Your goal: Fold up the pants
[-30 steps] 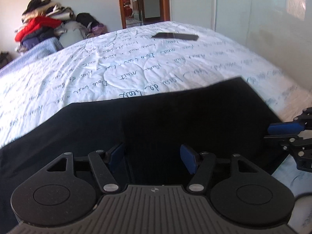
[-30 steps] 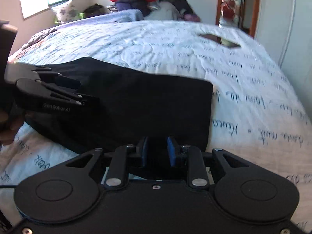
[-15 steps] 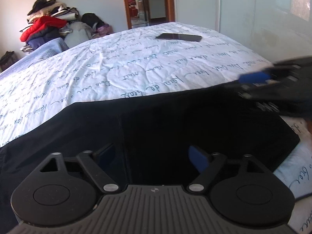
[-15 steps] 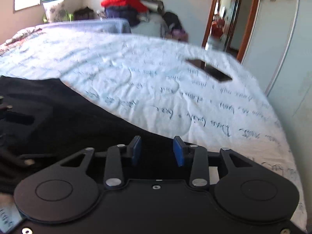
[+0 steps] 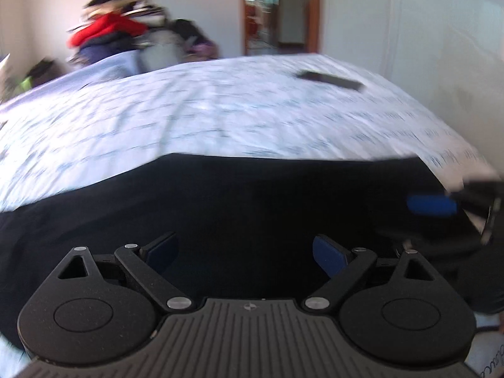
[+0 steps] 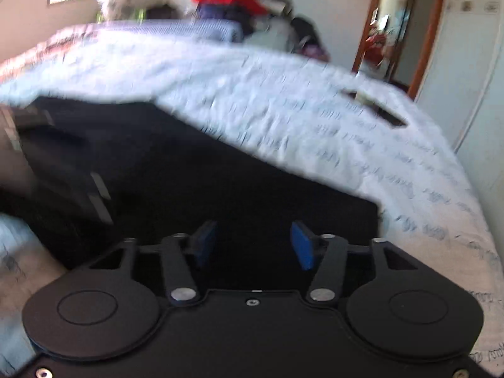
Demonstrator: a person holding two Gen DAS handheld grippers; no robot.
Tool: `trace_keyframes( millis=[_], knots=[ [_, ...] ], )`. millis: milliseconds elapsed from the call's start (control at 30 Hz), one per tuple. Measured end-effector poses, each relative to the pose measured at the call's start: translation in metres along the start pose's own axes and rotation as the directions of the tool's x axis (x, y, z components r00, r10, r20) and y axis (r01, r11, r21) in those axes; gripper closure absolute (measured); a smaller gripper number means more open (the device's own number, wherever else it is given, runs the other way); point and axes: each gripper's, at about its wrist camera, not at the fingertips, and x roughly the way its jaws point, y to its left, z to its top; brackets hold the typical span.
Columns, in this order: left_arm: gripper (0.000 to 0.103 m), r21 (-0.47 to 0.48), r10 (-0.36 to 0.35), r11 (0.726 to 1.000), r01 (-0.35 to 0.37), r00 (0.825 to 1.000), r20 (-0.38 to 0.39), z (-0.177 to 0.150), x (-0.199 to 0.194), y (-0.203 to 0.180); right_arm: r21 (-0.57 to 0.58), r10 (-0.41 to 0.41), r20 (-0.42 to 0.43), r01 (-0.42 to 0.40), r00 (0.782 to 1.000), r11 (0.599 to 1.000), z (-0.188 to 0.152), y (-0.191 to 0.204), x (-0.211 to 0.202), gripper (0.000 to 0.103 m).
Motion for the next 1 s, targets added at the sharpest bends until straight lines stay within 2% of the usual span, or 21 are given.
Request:
trace_keyframes(
  millis=[67,133,233,300,333,367,400,433,467,533,567,600,633,700,733,767,800,833,900,967,1000],
  knots=[
    [0.009,-0.126,0.008,0.992,-0.008,1.000,0.002,-0.001,-0.014,0.035,0.014,-0.018,0.008,0.017,1.000,1.000,0.001,0.002,-0.005,0.047],
    [0.009,-0.264,0.031,0.964,-0.027,0.999,0.009,-0.004,-0.031,0.075,0.028,-0.031,0.025,0.030,0.999,0.999,0.005,0.005,-0.010,0.047],
    [0.009,-0.456,0.070,0.888,-0.056,0.997,0.013,-0.013,-0.063,0.143,0.012,-0.012,0.066,0.011,0.998,1.000,0.014,0.017,-0.017,0.047],
    [0.009,-0.501,0.154,0.855,-0.134,0.988,-0.001,-0.018,-0.087,0.185,-0.025,0.019,0.090,-0.016,0.996,1.000,0.022,0.032,-0.020,0.047],
    [0.009,-0.496,0.237,0.842,-0.210,0.972,-0.009,-0.021,-0.101,0.202,-0.047,0.041,0.100,-0.036,0.994,0.998,0.026,0.041,-0.021,0.047],
    [0.009,-0.479,0.339,0.823,-0.304,0.941,-0.013,-0.022,-0.116,0.216,-0.068,0.066,0.111,-0.058,0.992,0.996,0.031,0.051,-0.023,0.047],
    [0.009,-0.454,0.442,0.796,-0.400,0.897,-0.014,-0.023,-0.129,0.226,-0.089,0.094,0.122,-0.083,0.988,0.993,0.035,0.063,-0.025,0.047],
    [0.008,-0.413,0.557,0.752,-0.514,0.830,-0.018,-0.024,-0.142,0.236,-0.115,0.128,0.133,-0.113,0.983,0.987,0.040,0.076,-0.027,0.047],
    [0.007,-0.365,0.658,0.695,-0.620,0.753,-0.024,-0.024,-0.152,0.243,-0.147,0.166,0.145,-0.144,0.975,0.979,0.046,0.090,-0.028,0.047],
    [0.002,-0.268,0.793,0.579,-0.770,0.608,-0.032,-0.024,-0.162,0.255,-0.227,0.246,0.170,-0.205,0.954,0.952,0.058,0.122,-0.033,0.047],
    [0.002,-0.234,0.812,0.559,-0.796,0.582,-0.039,-0.025,-0.163,0.260,-0.271,0.288,0.180,-0.234,0.941,0.934,0.063,0.140,-0.035,0.047],
    [0.002,-0.222,0.796,0.581,-0.783,0.603,-0.046,-0.026,-0.161,0.262,-0.321,0.329,0.185,-0.260,0.926,0.911,0.069,0.158,-0.037,0.047],
    [0.002,-0.241,0.737,0.646,-0.724,0.674,-0.052,-0.028,-0.158,0.265,-0.374,0.364,0.189,-0.275,0.912,0.886,0.073,0.177,-0.039,0.048],
    [0.002,-0.332,0.518,0.795,-0.508,0.853,-0.065,-0.036,-0.144,0.269,-0.489,0.397,0.216,-0.253,0.892,0.835,0.079,0.218,-0.042,0.048],
    [0.003,-0.396,0.392,0.833,-0.386,0.917,-0.070,-0.042,-0.133,0.271,-0.543,0.399,0.233,-0.222,0.887,0.810,0.080,0.237,-0.042,0.049],
    [0.005,-0.455,0.326,0.830,-0.322,0.943,-0.072,-0.047,-0.124,0.273,-0.595,0.396,0.243,-0.186,0.886,0.782,0.081,0.256,-0.040,0.052],
    [0.009,-0.491,0.322,0.812,-0.314,0.944,-0.071,-0.050,-0.120,0.274,-0.646,0.389,0.255,-0.143,0.885,0.750,0.081,0.276,-0.038,0.057],
    [0.008,-0.507,0.365,0.789,-0.348,0.928,-0.069,-0.053,-0.119,0.273,-0.684,0.384,0.271,-0.104,0.883,0.722,0.080,0.291,-0.035,0.058],
    [0.007,-0.496,0.496,0.736,-0.461,0.866,-0.070,-0.055,-0.123,0.273,-0.742,0.378,0.288,-0.044,0.880,0.669,0.080,0.320,-0.029,0.061],
    [0.006,-0.475,0.603,0.679,-0.560,0.795,-0.074,-0.060,-0.131,0.282,-0.773,0.387,0.278,-0.035,0.879,0.634,0.082,0.339,-0.019,0.068],
    [0.005,-0.462,0.623,0.671,-0.580,0.779,-0.071,-0.060,-0.134,0.283,-0.778,0.396,0.266,-0.046,0.879,0.626,0.085,0.347,-0.014,0.069]
  ],
)
